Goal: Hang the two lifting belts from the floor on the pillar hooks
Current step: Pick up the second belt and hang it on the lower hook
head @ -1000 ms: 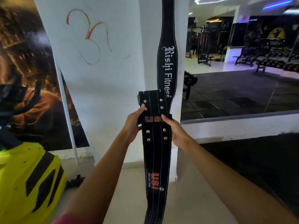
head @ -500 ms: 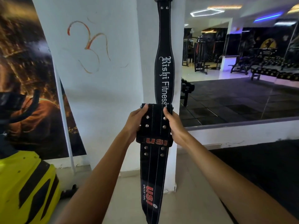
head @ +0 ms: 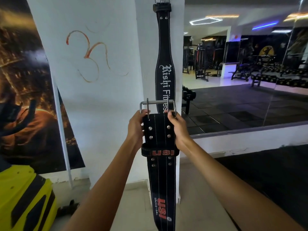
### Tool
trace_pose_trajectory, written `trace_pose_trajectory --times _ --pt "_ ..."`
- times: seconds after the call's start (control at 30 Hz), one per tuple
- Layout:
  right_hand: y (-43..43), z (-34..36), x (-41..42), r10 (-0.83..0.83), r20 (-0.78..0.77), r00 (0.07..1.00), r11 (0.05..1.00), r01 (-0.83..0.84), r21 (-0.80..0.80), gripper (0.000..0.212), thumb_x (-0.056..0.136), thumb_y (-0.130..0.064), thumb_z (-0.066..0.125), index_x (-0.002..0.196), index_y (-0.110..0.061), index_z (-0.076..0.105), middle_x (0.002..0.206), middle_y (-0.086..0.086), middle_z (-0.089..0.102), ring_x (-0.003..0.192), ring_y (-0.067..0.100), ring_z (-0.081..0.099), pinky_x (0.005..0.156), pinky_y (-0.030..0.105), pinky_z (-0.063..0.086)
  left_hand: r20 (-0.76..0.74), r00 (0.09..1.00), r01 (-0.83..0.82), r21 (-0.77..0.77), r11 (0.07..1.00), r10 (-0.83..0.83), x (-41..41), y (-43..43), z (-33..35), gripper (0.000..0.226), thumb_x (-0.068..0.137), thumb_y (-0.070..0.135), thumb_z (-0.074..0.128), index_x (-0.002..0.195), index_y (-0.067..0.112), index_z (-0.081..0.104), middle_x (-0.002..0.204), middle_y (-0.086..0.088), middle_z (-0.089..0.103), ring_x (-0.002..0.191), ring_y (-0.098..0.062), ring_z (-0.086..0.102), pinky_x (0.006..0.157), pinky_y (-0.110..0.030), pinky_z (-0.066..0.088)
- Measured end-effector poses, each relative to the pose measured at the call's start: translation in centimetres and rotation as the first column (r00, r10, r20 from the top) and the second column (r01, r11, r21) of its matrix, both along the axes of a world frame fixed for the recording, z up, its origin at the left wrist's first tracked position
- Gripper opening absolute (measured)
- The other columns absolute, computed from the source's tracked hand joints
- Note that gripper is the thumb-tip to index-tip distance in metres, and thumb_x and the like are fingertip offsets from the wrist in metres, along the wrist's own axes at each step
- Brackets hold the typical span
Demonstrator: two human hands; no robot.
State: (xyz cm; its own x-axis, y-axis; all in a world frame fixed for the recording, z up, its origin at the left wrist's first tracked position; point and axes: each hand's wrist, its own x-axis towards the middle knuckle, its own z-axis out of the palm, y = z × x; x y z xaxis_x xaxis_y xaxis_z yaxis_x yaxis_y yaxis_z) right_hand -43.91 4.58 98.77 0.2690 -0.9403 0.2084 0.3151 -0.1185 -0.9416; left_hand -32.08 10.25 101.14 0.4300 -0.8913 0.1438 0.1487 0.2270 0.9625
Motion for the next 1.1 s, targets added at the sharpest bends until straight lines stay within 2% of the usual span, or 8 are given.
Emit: trace_pose_trajectory --times 0.13,0.23,0.37,0.6,0.73,0.87,0.97,1.1 --pt "0.2 -0.2 0.0 0.001 -0.003 1.0 1.0 -0.001 0.007 0.015 0.094 -0.028 0.05 0.084 -0.027 0.062 0.084 -0.006 0.061 0.067 0.007 0.053 0.041 0.015 0.041 0.048 0.992 -0.122 0.043 0.992 0.12 -0.2 -0.5 0.6 0.02 0.092 0.024 0.051 0.077 0.016 0.061 0.067 -0.002 0.059 0.06 -0.016 0.057 0.054 -0.025 0.044" --pt "0.1 0.7 0.2 -0.031 -0.038 0.999 0.999 0.03 -0.016 0.016 0.093 -0.029 0.052 0.083 -0.029 0.064 0.093 -0.003 0.063 0.081 0.012 0.056 0.062 0.026 0.045 0.011 0.999 0.048 0.12 0.992 -0.05 1.1 -0.5 0.8 0.027 0.09 0.038 0.055 0.08 0.014 0.063 0.075 -0.002 0.062 0.069 -0.018 0.059 0.064 -0.029 0.048" --pt "-0.4 1.8 0.2 -0.061 -0.067 0.996 0.998 0.06 -0.021 0.015 0.092 -0.03 0.053 0.082 -0.027 0.063 0.087 -0.003 0.063 0.077 0.014 0.056 0.047 0.022 0.04 0.103 0.964 0.234 0.113 0.966 -0.246 2.5 -0.5 1.0 0.012 0.088 0.014 0.054 0.087 0.014 0.065 0.083 -0.004 0.06 0.077 -0.02 0.058 0.071 -0.032 0.049" --pt "-0.6 2.5 0.3 0.001 -0.112 0.994 0.998 0.006 0.061 0.024 0.093 -0.039 0.047 0.086 -0.023 0.063 0.081 -0.002 0.061 0.071 0.014 0.054 0.055 0.026 0.038 0.282 0.952 -0.083 -0.14 0.987 0.12 0.9 -1.3 0.6 0.043 0.097 0.037 0.042 0.072 0.01 0.065 0.059 -0.001 0.063 0.05 -0.007 0.06 0.05 -0.015 0.049" --pt "-0.8 3.5 0.3 -0.063 -0.145 0.987 0.982 0.087 0.168 0.04 0.09 -0.045 0.045 0.059 -0.02 0.052 0.07 0.001 0.053 0.064 0.016 0.048 0.053 0.027 0.031 0.265 0.877 -0.329 -0.273 0.904 0.4 -1.1 -2.4 0.0 0.051 0.099 0.034 0.038 0.058 0.011 0.055 0.054 -0.001 0.055 0.048 -0.007 0.052 0.048 -0.01 0.04" --pt "-1.4 3.5 -0.2 -0.004 -0.154 0.988 0.969 0.042 0.245 0.041 0.08 -0.053 0.05 0.057 -0.02 0.054 0.092 0.004 0.056 0.09 0.022 0.047 0.06 0.029 0.032 0.282 0.857 -0.356 -0.283 0.891 0.432 -1.5 -3.1 -0.8 0.051 0.099 0.035 0.037 0.062 0.005 0.056 0.054 0.0 0.052 0.05 -0.011 0.05 0.05 -0.013 0.04" --pt "-1.7 3.7 -1.0 0.122 -0.113 0.986 0.952 -0.084 0.293 0.034 0.08 -0.047 0.053 0.062 -0.018 0.054 0.076 0.001 0.055 0.069 0.017 0.049 0.058 0.029 0.038 0.288 0.847 -0.369 -0.285 0.885 0.446 -1.4 -3.3 -0.9 0.05 0.099 0.034 0.039 0.06 0.007 0.054 0.053 0.0 0.051 0.051 -0.012 0.05 0.054 -0.023 0.041" --pt "-1.4 3.9 -1.8 0.281 -0.073 0.957 0.93 -0.253 0.265 0.024 0.089 -0.03 0.048 0.07 -0.017 0.053 0.069 0.0 0.051 0.061 0.013 0.049 0.059 0.029 0.042 0.278 0.83 -0.411 -0.284 0.866 0.484 -0.7 -3.5 -0.9 0.049 0.1 0.031 0.04 0.059 0.008 0.052 0.053 0.001 0.051 0.051 -0.011 0.049 0.049 -0.013 0.039"
